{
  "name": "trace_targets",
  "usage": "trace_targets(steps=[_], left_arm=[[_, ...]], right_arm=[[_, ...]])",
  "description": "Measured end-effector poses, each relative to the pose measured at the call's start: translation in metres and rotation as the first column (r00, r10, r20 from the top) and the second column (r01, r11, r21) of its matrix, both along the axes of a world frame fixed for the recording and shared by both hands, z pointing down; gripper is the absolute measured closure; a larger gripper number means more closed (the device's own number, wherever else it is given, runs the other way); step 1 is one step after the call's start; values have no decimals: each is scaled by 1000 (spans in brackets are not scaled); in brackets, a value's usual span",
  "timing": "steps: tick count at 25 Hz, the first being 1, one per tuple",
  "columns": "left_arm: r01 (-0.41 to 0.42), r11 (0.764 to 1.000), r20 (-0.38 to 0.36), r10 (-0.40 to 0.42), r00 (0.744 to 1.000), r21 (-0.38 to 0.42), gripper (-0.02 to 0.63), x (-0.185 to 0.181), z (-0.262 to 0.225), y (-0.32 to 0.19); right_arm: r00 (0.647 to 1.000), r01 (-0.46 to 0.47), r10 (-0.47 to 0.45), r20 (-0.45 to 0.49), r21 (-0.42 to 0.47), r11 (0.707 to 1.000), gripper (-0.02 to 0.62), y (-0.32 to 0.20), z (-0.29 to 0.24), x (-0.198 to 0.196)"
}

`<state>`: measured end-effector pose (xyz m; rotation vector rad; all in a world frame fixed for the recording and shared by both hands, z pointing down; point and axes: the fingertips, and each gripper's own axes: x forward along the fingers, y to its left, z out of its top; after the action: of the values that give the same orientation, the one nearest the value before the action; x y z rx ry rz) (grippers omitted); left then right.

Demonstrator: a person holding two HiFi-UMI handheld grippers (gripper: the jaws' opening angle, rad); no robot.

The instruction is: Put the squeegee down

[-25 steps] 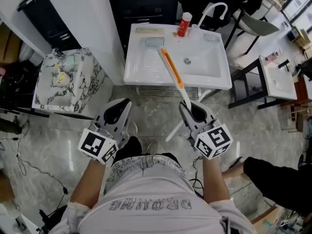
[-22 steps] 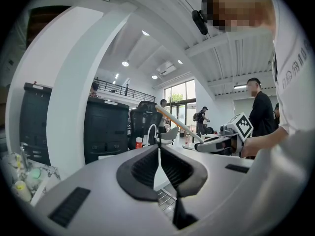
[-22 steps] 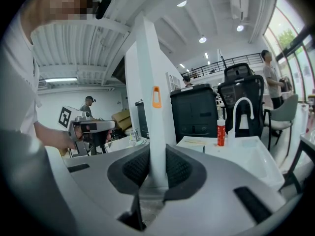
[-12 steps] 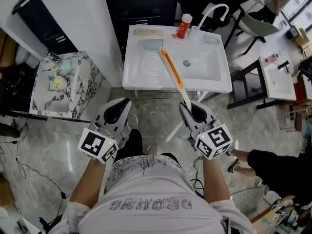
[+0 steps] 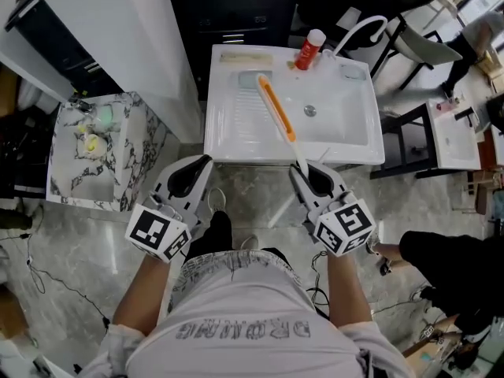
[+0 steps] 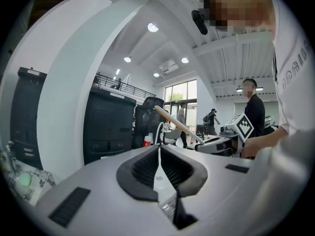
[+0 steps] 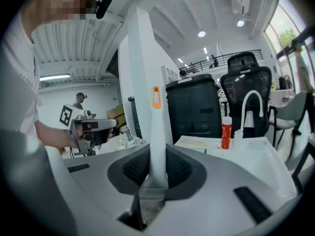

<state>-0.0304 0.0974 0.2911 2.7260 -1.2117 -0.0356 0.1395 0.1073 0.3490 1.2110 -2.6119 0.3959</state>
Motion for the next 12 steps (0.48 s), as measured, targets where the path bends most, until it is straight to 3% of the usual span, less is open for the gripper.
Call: trace_targets(steps=[12], left_arm=[[-11, 999, -12, 11, 1000, -37, 580, -42, 12, -93]], right_arm=[[999, -13, 12, -37, -44, 999, 523, -89, 14, -38]])
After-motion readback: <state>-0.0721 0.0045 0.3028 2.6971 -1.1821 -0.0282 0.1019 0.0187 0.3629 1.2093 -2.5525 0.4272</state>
